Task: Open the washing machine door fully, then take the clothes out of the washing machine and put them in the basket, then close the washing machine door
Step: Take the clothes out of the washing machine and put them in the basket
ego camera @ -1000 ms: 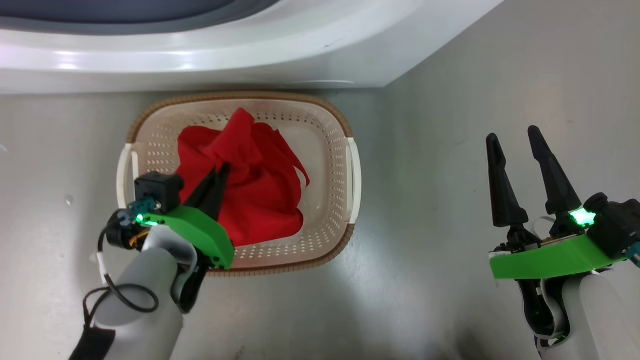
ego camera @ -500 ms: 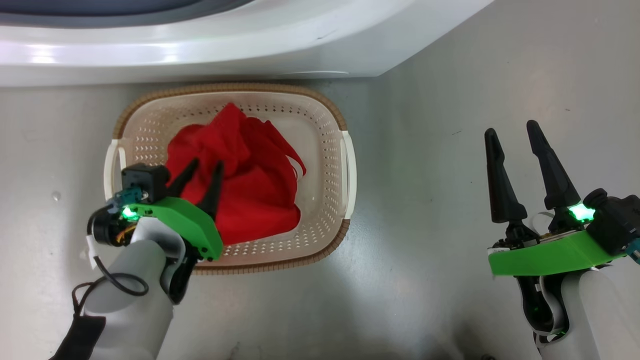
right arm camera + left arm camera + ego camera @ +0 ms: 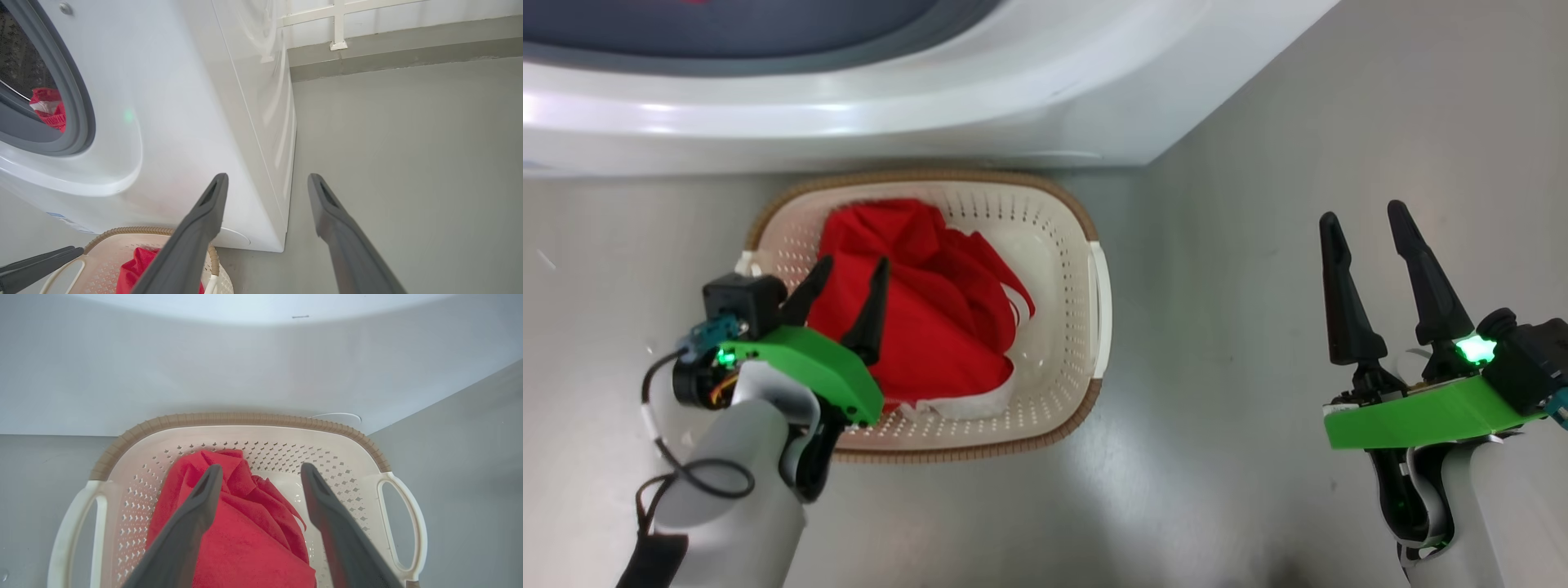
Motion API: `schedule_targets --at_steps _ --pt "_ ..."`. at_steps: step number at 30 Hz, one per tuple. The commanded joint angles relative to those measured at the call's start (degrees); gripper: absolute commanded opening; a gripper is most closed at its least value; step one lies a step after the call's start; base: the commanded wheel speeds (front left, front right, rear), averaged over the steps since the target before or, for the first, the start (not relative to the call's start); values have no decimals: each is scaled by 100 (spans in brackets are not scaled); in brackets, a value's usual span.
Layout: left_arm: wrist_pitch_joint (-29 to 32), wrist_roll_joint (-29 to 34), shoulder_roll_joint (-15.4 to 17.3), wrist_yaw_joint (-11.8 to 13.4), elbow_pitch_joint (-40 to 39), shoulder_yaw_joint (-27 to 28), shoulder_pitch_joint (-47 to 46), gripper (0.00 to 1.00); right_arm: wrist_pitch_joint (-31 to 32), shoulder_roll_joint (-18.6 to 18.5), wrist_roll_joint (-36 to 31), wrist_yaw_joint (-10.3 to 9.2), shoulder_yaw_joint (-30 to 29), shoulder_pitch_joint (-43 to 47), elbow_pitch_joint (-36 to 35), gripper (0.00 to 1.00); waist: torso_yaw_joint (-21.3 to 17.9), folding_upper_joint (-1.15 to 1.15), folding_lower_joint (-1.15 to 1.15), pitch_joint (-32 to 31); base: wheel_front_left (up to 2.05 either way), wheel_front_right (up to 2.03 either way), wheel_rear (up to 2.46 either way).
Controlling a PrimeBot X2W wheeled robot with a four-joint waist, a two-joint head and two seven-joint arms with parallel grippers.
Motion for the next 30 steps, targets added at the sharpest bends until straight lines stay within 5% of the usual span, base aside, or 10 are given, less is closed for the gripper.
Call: schedule_targets --at_steps 1,15,30 --pt "-30 106 192 8 -159 225 233 100 -36 -14 -71 26 96 127 -92 100 27 0 0 -238 0 0 0" --pt "-30 1176 121 8 -1534 1416 1370 100 -36 -14 -180 26 81 614 112 100 88 0 0 -1428 0 0 0" --pt "-30 1857 5 8 -2846 2072 2597 100 -36 -14 -261 26 59 1208 266 100 148 0 0 -2421 0 0 0"
